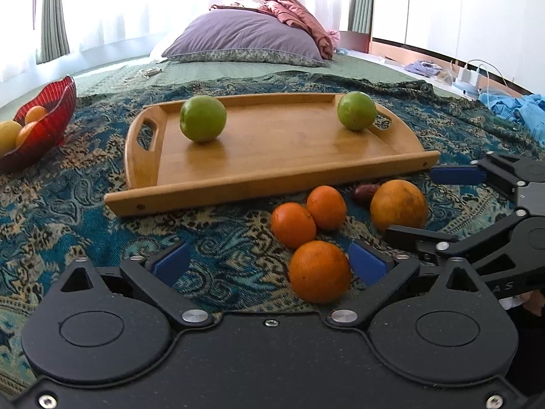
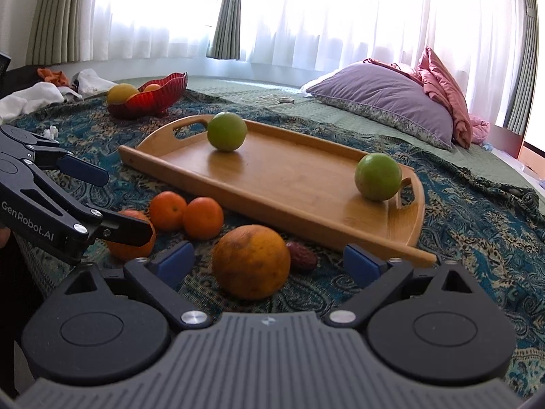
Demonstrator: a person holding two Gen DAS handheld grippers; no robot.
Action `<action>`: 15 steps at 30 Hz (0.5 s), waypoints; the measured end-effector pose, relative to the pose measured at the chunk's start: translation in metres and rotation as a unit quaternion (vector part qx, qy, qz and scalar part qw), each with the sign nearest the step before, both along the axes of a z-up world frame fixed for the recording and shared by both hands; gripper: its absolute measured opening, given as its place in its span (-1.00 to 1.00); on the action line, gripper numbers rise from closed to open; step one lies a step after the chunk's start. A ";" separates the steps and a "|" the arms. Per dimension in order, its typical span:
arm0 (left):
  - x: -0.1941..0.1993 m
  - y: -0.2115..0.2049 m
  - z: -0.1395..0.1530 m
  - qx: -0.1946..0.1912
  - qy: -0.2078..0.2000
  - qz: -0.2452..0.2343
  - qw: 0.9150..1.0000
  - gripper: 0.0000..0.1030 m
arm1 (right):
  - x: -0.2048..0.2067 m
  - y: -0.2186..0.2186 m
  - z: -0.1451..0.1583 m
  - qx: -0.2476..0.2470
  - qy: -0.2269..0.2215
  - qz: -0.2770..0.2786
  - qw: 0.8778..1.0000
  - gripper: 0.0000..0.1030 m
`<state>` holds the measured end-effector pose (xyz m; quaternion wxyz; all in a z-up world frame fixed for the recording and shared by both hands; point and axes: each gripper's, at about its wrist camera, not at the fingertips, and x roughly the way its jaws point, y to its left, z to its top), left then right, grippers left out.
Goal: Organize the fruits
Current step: 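Close the right gripper on the large orange while the left gripper grasps a tangerine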
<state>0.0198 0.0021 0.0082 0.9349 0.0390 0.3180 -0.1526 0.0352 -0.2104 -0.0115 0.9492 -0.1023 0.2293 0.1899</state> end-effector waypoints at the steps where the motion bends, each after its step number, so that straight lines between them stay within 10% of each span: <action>1: 0.000 0.000 0.000 -0.004 0.002 -0.002 1.000 0.84 | 0.000 0.001 -0.001 0.001 0.003 0.001 1.000 0.88; 15: -0.008 -0.008 -0.005 -0.019 0.021 -0.026 0.999 0.05 | -0.007 0.013 -0.011 -0.003 0.012 0.023 1.000 0.52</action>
